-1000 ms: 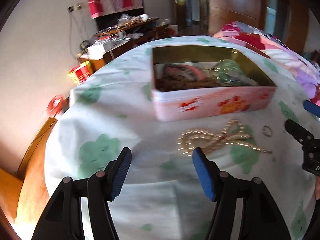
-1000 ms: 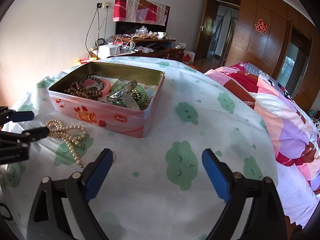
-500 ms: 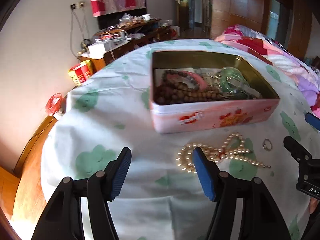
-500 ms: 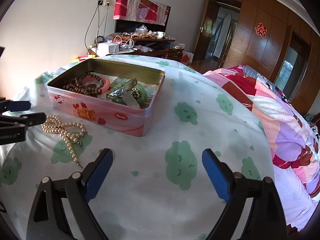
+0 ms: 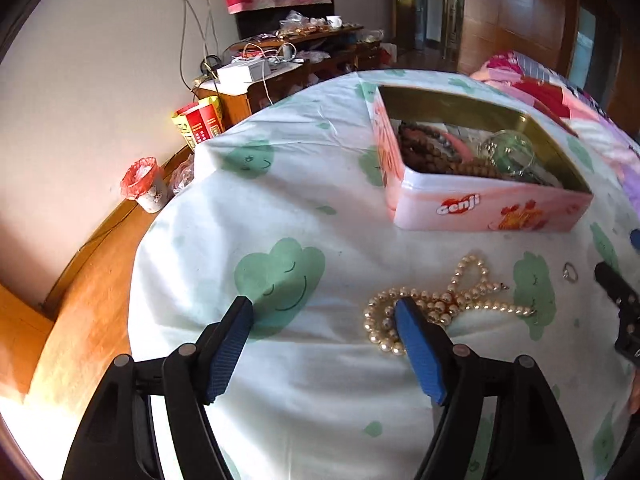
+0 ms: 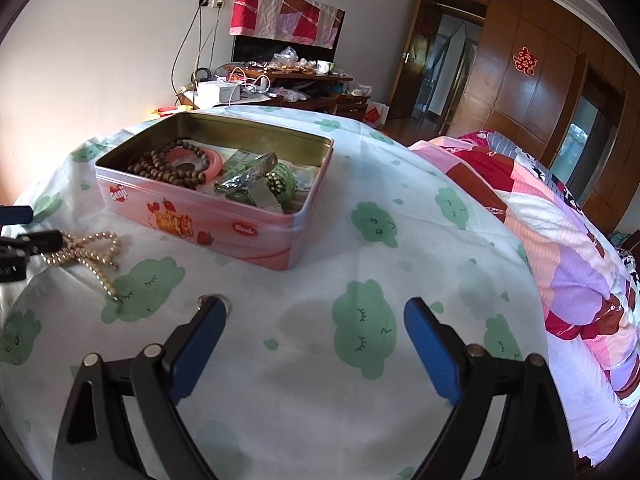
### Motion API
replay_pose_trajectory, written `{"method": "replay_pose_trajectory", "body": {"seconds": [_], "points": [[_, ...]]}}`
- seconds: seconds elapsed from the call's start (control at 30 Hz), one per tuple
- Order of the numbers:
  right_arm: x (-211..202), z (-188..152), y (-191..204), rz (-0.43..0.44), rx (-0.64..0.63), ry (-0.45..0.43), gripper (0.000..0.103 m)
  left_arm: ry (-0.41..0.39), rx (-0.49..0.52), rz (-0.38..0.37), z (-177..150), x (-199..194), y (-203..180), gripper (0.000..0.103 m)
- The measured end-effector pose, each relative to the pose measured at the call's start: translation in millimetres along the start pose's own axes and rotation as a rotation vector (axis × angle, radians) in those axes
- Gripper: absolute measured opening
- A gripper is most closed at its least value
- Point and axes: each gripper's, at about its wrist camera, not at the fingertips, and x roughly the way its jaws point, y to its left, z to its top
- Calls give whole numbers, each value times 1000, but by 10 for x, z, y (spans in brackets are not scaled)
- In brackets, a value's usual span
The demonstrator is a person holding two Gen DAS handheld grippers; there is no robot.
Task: Organize jewelry
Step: 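Withdraw from the tin and grasp the pearl strand with the left gripper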
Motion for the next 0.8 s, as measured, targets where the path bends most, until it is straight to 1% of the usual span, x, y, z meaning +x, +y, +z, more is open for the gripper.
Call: {"method": "replay_pose_trajectory", "body": {"seconds": [0.07,0.1,0.17,0.2,0.23,0.33,0.4,0.47,0.53,0.57,0.6,0.63,0.67,0.7,0.77,0.8], "points": [[0,-4,-6,5,-2,-2,93,-30,-5,-66,-11,-72,-50,74],[2,-4,-11,8,1,-2,93,-42,19,-80,-8,-100,-103,74],[7,-5,-29,16,8,0,93,-70,100,-80,-25,-142,-236,74],[7,-8,-38,20,12,0,93,-77,139,-91,-36,-149,-295,74],[9,-4,-36,22,14,1,93,-82,153,-101,-42,-155,-319,74],[19,0,-30,24,19,6,93,-76,180,-127,-18,-115,-340,74],[18,1,-25,22,16,5,93,-72,217,-116,-16,-56,-361,74],[21,4,-16,17,12,6,93,-57,247,-127,-16,-6,-394,74],[21,4,-8,14,7,6,93,-35,245,-150,-6,50,-386,74],[22,4,-8,13,6,5,93,-15,242,-161,-18,89,-384,70],[24,4,-9,13,6,6,93,-22,244,-156,-29,83,-388,68],[23,6,-6,13,6,6,93,-24,255,-155,-43,74,-399,59],[22,6,-4,14,5,6,93,-22,260,-167,-50,62,-404,46],[20,4,-4,16,4,6,93,-13,258,-185,-56,48,-408,38],[20,4,-3,18,5,5,93,-3,254,-185,-61,29,-413,26],[20,3,-6,19,5,6,93,-2,253,-185,-63,24,-413,23]]}}
